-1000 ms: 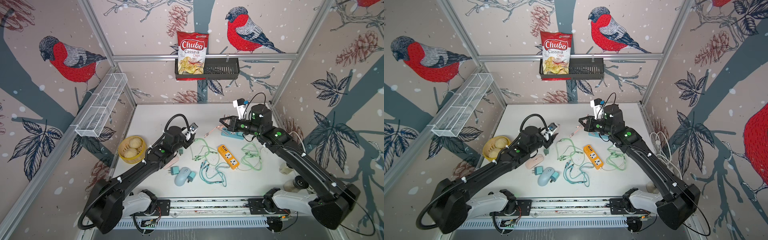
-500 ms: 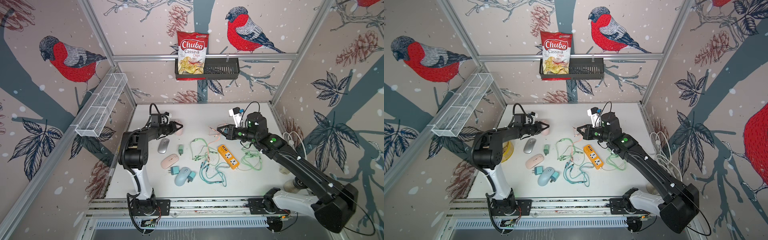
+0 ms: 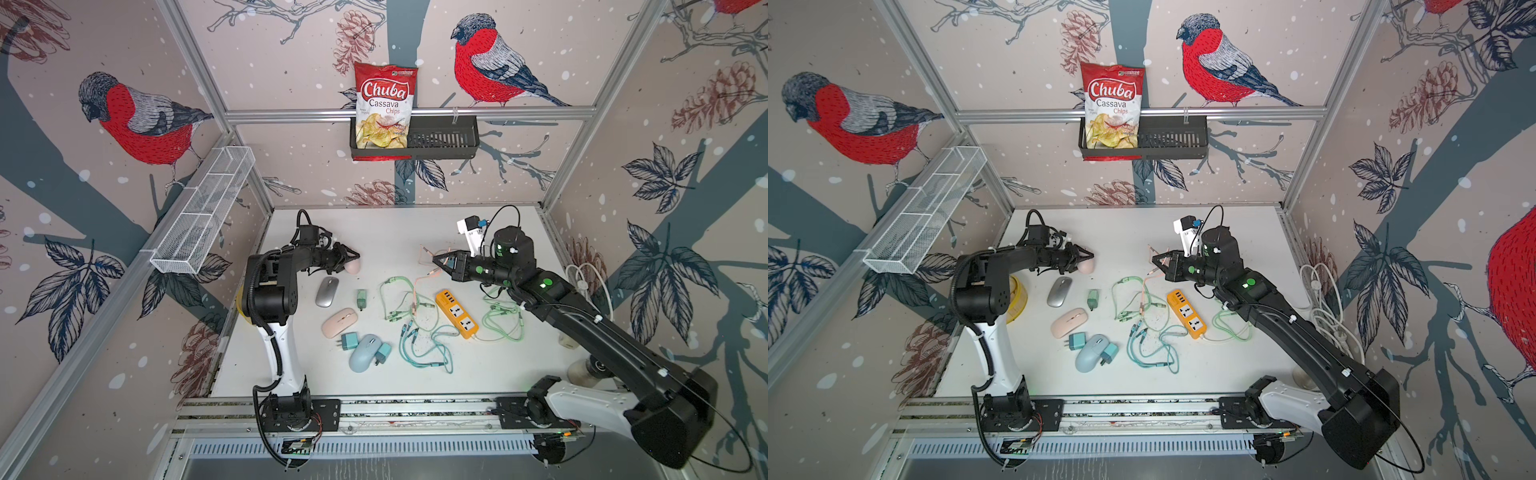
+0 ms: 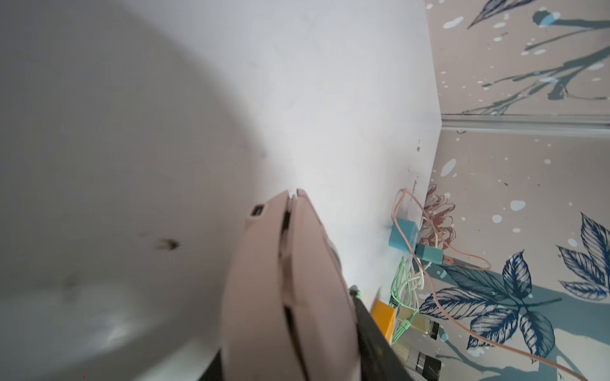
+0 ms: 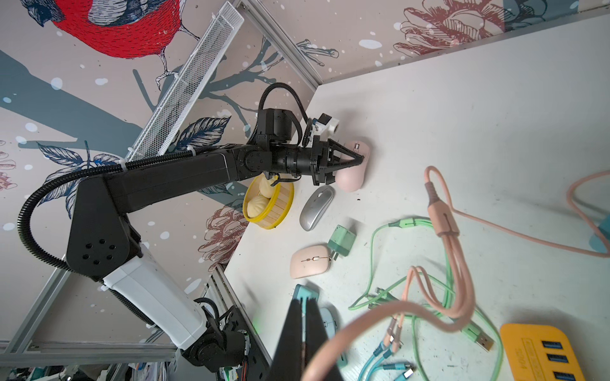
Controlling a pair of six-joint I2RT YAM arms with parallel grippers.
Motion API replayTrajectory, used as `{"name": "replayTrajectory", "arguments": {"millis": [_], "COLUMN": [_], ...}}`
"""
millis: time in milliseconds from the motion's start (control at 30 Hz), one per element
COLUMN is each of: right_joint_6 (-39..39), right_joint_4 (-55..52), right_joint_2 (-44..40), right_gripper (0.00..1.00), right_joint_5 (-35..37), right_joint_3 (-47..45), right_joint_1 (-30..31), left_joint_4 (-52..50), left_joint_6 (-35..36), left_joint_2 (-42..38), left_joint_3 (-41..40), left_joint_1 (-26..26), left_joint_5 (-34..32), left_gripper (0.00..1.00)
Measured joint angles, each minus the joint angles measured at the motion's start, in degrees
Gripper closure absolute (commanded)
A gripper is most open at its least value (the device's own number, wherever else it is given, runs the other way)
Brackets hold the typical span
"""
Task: Unplug the wireless mouse
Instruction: Place the mouse at the center of the board, then place the power cord at the center of the board.
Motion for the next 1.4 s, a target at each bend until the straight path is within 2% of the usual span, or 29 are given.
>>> {"name": "replayTrajectory", "arguments": {"millis": [133, 300, 333, 367, 500, 567, 700, 967, 1167, 1267, 1400], "right_joint_6": [0.79, 0.79, 0.79, 0.79, 0.50, 0.00, -1.27, -3.78, -5.35, -5.25, -5.88], "right_joint_4": [0.68, 1.20, 1.20, 1.18, 0.83, 0.76, -0.31, 3.93, 5.35, 5.97, 3.23], "right_joint_2": [0.00, 0.48, 0.50, 0.57, 1.07, 1.79, 6.12, 21.33, 36.20, 42.14, 46.95], "right_gripper": [1.00, 1.00, 1.00, 1.00, 1.00, 1.00, 1.00, 1.00, 0.98, 0.55, 0.29], "right_joint_5": [0.57, 1.16, 1.44, 1.46, 2.91, 3.30, 3.50, 2.58, 3.69, 4.42, 5.86], "right_joint_3": [-0.02, -0.02, 0.02, 0.13, 0.74, 0.96, 4.02, 12.94, 24.65, 28.57, 32.46], "right_joint_1": [1.01, 1.92, 2.05, 2.12, 2.49, 2.47, 2.05, -2.05, -3.17, -3.96, -4.39], "left_joint_4": [-0.74, -0.98, -1.05, -1.42, -1.60, -1.66, -1.73, 1.44, 3.13, 4.33, 5.20], "left_joint_6": [1.03, 1.14, 1.14, 1.18, 1.07, 1.07, 1.11, 1.14, 0.70, -0.07, -0.57], "left_joint_2": [0.90, 0.92, 0.72, 0.35, -2.64, -5.14, -9.55, -18.73, -23.32, -24.46, -25.14], "left_joint_3": [0.70, 0.74, 0.63, 0.52, -0.22, -1.31, -2.54, -5.05, -7.39, -7.96, -8.20], "left_joint_1": [1.42, 1.75, 1.75, 1.75, 1.77, 1.81, 1.88, 1.88, 1.88, 1.86, 1.86], "left_joint_5": [-0.31, -0.31, -0.61, -1.62, -2.80, -6.19, -8.96, -8.63, -7.26, -6.19, -4.87], "left_gripper": [0.77, 0.57, 0.17, 0.04, 0.03, 0.03, 0.03, 0.03, 0.03, 0.03, 0.03]}}
